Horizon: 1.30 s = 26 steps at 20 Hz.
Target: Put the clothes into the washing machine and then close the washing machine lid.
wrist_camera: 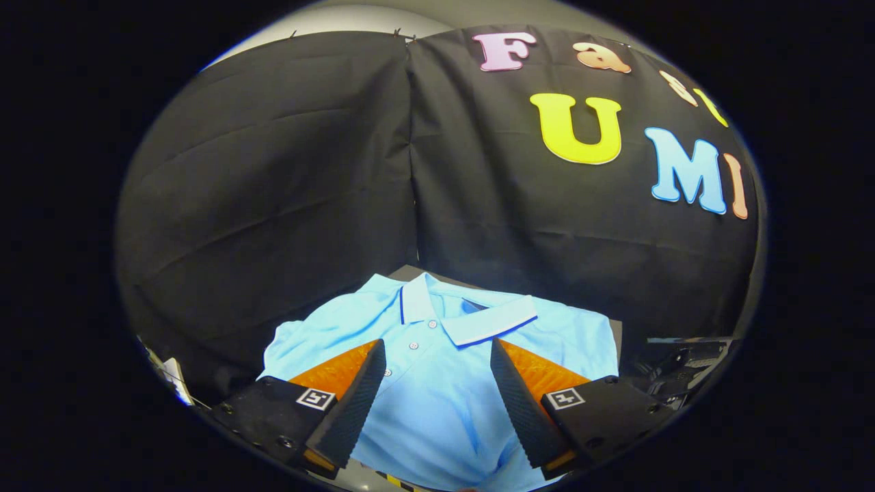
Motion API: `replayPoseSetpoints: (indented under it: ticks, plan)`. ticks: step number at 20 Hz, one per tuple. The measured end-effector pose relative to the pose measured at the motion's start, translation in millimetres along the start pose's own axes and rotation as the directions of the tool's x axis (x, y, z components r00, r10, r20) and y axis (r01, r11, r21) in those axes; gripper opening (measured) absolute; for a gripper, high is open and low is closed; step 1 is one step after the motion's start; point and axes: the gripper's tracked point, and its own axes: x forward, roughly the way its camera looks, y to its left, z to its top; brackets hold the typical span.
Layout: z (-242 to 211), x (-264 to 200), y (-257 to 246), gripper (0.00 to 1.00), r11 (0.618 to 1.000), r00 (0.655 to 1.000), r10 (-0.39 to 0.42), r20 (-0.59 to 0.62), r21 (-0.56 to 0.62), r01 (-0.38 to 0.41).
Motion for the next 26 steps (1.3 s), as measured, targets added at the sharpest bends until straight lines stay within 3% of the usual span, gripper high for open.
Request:
replayPoseSetpoints:
  ticks: [14, 20, 26]
  plan:
    - [-41, 44, 24, 0.96, 0.998, 0.973, 0.056, -0.224, -0.025, -0.063]
    - [-42, 47, 22, 0.96, 0.997, 0.969, 0.054, -0.241, -0.034, -0.065]
    - [-45, 46, 37, 0.54, 0.994, 0.968, 0.107, -0.228, 0.005, -0.109]
